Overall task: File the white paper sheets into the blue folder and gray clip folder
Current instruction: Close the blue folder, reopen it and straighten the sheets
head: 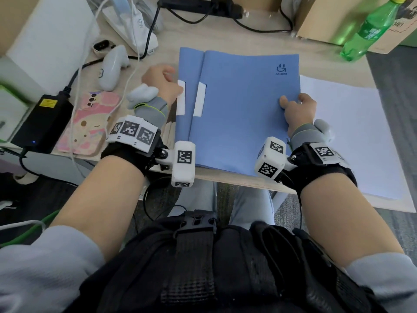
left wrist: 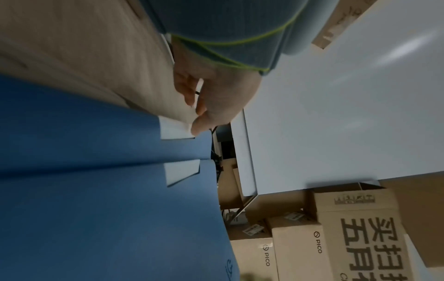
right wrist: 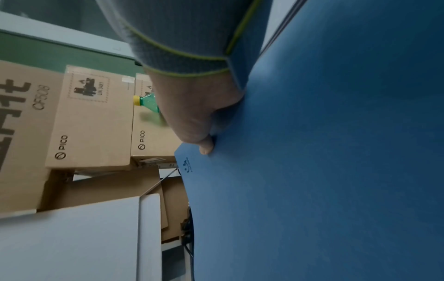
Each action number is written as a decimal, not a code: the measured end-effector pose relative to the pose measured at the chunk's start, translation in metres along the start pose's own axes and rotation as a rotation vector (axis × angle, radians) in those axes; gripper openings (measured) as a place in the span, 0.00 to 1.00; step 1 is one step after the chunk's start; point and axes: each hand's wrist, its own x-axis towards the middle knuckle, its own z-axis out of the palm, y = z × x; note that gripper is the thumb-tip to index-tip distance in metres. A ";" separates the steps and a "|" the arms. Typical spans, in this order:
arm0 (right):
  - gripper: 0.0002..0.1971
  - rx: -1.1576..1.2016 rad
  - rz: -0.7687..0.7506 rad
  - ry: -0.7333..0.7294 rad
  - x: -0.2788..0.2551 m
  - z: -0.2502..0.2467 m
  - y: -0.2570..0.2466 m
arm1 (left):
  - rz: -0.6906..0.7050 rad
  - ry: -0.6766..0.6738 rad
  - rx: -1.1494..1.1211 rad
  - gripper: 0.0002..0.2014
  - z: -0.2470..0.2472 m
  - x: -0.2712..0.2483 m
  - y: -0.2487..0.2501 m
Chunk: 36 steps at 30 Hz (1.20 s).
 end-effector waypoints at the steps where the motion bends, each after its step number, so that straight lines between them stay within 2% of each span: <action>1: 0.18 -0.049 0.003 0.005 0.000 0.000 0.002 | -0.033 -0.025 0.090 0.23 0.000 -0.002 -0.002; 2: 0.16 -0.097 0.002 0.004 -0.001 0.001 0.001 | -0.086 -0.097 0.100 0.24 0.001 -0.003 -0.005; 4: 0.12 -0.169 0.006 -0.011 -0.005 0.002 -0.003 | -0.165 -0.198 -0.021 0.18 0.006 -0.006 -0.009; 6: 0.16 -0.230 0.012 -0.047 -0.007 0.002 -0.006 | -0.176 -0.156 -0.109 0.10 0.010 -0.010 -0.010; 9: 0.21 -0.263 0.017 -0.080 -0.007 0.000 -0.007 | -0.105 -0.133 -0.136 0.08 0.013 -0.012 -0.006; 11: 0.18 -0.243 0.021 -0.081 -0.007 -0.001 -0.008 | -0.042 -0.150 -0.060 0.08 0.012 -0.008 -0.002; 13: 0.16 -0.230 0.017 -0.067 -0.008 -0.001 -0.010 | 0.007 -0.161 0.026 0.13 0.009 -0.001 0.001; 15: 0.18 -0.225 -0.002 -0.049 -0.006 0.000 -0.012 | 0.018 -0.108 0.030 0.17 -0.001 0.004 0.003; 17: 0.16 -0.245 -0.023 -0.046 -0.006 0.004 -0.016 | 0.008 0.017 -0.045 0.21 -0.014 0.008 0.003; 20: 0.18 -0.327 -0.041 -0.041 -0.001 0.011 -0.020 | 0.005 0.177 -0.111 0.19 -0.031 0.008 0.009; 23: 0.22 -0.522 -0.052 -0.052 -0.001 0.026 -0.024 | 0.050 0.287 -0.167 0.15 -0.048 0.011 0.013; 26: 0.27 -0.770 -0.080 -0.121 0.004 0.044 -0.021 | 0.112 0.348 -0.280 0.18 -0.069 0.012 0.021; 29: 0.32 -0.890 -0.084 -0.191 0.038 0.064 0.001 | 0.183 0.449 -0.462 0.20 -0.094 0.018 0.031; 32: 0.33 -0.932 -0.091 -0.269 0.002 0.074 -0.022 | 0.245 0.454 -0.630 0.15 -0.109 0.021 0.033; 36: 0.33 -0.878 -0.159 -0.389 -0.020 0.080 -0.039 | 0.263 0.433 -0.703 0.09 -0.120 0.010 0.040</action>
